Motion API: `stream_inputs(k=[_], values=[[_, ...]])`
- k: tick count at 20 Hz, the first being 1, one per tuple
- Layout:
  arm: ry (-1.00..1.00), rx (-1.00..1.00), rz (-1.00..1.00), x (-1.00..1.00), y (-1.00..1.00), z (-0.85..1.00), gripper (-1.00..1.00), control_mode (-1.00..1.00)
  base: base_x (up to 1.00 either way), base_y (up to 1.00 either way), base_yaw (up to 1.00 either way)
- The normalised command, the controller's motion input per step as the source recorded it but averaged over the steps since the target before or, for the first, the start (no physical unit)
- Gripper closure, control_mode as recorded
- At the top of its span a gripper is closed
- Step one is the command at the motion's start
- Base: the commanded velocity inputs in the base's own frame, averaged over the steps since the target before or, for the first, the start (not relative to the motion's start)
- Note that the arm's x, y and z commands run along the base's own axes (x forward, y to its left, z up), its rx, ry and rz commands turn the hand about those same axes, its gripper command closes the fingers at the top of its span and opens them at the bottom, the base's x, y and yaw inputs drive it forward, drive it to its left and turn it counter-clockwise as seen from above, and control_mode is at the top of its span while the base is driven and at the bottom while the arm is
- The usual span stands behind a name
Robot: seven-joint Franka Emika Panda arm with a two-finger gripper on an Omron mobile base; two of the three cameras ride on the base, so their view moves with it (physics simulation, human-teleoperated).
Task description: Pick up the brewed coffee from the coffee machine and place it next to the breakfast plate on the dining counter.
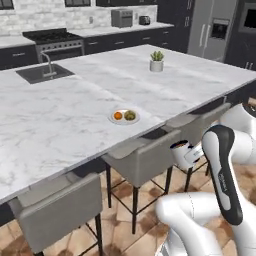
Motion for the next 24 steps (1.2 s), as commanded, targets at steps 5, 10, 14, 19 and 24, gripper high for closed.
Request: stream_inputs(k=[5, 10, 14, 19, 24], values=[[0.0, 0.0, 0.0, 0.0, 0.0, 0.0, 1.0, 1.0, 0.31, -1.0, 0.43], [0.0, 0.0, 0.0, 0.0, 0.0, 0.0, 1.0, 1.0, 0.38, -0.98, 0.44], [0.0, 0.0, 0.0, 0.0, 0.0, 0.0, 1.0, 1.0, 0.74, -0.56, 0.42], [0.0, 0.0, 0.0, 0.0, 0.0, 0.0, 1.0, 1.0, 0.89, -0.19, 0.37], [-0.09, 0.0, 0.08, 0.1, -0.03, 0.0, 1.0, -1.0, 0.6, -0.06, 0.31]])
